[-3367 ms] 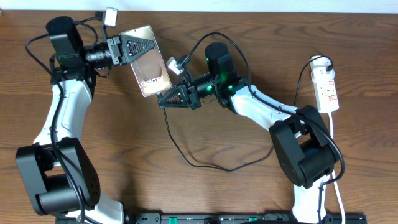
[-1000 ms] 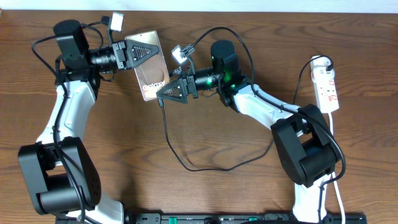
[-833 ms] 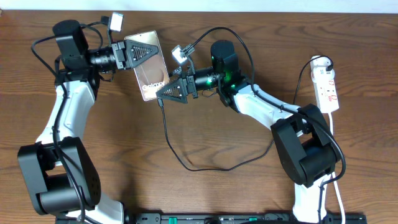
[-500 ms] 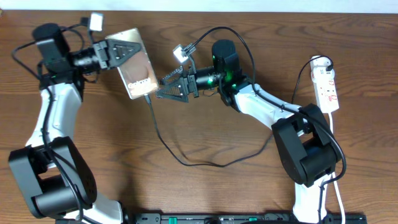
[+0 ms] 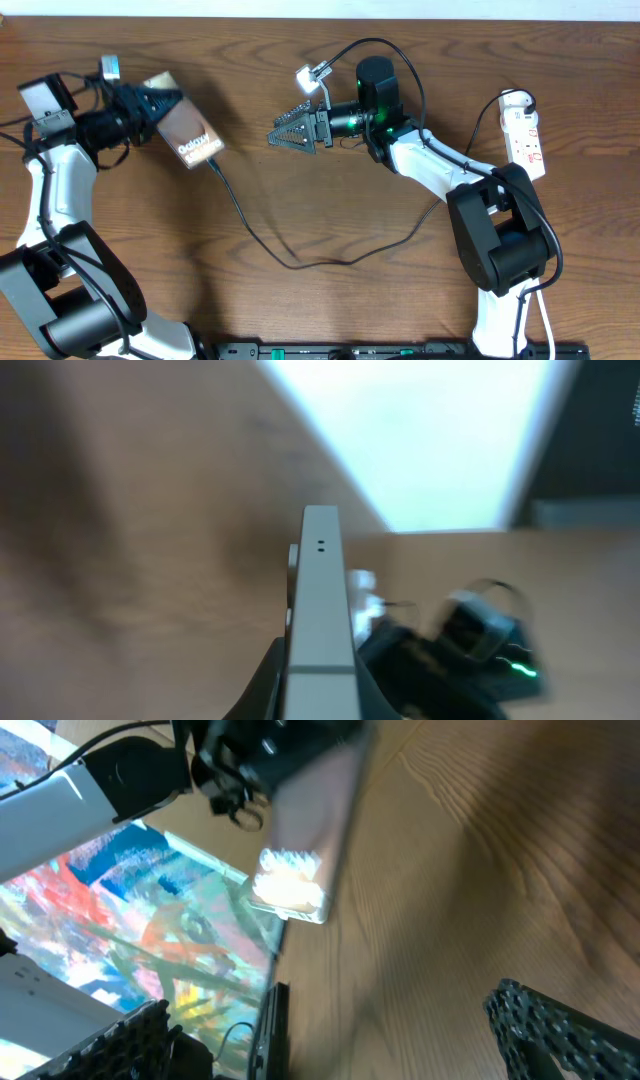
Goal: Plug charger to phone and switch on socket
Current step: 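Lower the phone with the left gripper onto the table at left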
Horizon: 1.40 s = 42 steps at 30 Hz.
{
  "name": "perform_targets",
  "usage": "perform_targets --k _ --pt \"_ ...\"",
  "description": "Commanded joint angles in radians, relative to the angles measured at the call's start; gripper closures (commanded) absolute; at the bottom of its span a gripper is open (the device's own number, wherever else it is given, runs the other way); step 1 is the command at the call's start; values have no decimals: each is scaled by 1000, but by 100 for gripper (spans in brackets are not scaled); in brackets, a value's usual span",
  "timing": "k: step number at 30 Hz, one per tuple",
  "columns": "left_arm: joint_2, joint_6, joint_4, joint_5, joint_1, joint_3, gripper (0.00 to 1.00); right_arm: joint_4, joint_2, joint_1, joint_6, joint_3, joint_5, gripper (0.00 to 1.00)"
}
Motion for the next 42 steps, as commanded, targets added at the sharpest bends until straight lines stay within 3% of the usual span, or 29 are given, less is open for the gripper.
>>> perform_targets --k 1,6,16,42 --pt "-11 161 -143 -353 -13 0 93 -5 2 -7 -8 17 -4 1" --pt "-10 179 -190 -541 -29 -51 93 -5 2 -7 -16 17 -3 1" --pt "-9 178 -181 -675 -38 -177 92 -14 2 -6 -16 17 -3 1" --pt "2 117 -101 -682 -42 -347 93 -42 2 -6 -31 17 -3 1"
